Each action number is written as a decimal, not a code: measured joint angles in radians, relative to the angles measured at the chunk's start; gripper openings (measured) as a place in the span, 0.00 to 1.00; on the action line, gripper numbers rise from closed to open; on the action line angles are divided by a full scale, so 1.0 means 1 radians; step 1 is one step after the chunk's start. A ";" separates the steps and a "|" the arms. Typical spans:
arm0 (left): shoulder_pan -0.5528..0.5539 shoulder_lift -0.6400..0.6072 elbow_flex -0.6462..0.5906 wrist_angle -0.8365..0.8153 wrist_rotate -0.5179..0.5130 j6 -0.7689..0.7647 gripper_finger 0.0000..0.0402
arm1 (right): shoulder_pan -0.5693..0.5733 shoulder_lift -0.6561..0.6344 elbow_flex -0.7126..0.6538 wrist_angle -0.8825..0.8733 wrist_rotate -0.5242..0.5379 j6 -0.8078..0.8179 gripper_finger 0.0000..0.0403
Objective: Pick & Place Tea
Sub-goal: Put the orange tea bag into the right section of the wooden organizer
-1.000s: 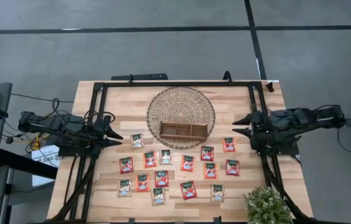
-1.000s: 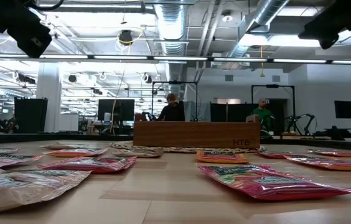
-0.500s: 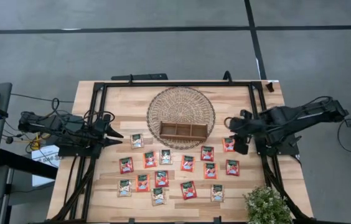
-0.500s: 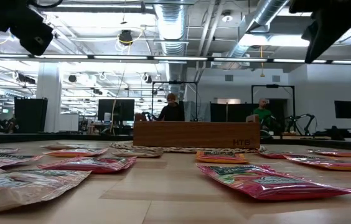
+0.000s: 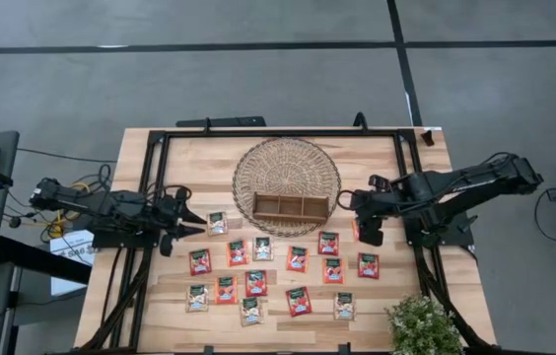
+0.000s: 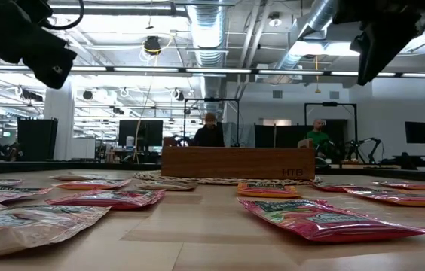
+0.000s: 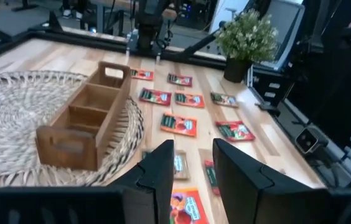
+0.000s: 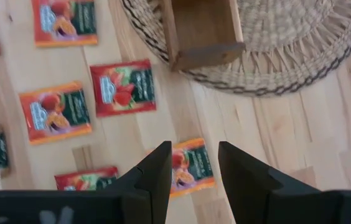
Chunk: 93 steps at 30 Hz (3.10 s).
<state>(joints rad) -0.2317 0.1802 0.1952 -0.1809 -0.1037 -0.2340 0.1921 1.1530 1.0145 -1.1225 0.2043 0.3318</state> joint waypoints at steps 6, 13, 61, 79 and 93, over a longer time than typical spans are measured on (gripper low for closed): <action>0.000 0.000 0.000 -0.027 -0.002 0.005 0.26 | 0.001 -0.001 0.000 -0.014 0.000 0.000 0.30; 0.000 0.002 0.000 -0.029 -0.003 0.001 0.26 | -0.014 -0.001 -0.023 -0.029 -0.009 -0.001 0.31; 0.000 0.002 0.000 -0.031 0.038 -0.055 0.26 | -0.177 0.065 -0.268 0.107 -0.109 -0.282 0.72; 0.000 0.002 0.000 -0.026 0.038 -0.074 0.26 | -0.252 0.013 -0.281 0.152 -0.276 -0.336 0.72; 0.000 0.002 0.000 -0.002 0.005 -0.048 0.26 | -0.336 0.061 -0.280 0.177 -0.392 -0.350 0.72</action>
<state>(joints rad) -0.2317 0.1825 0.1955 -0.1833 -0.0986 -0.2821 -0.1444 1.2140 0.7346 -0.9458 -0.1875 -0.0181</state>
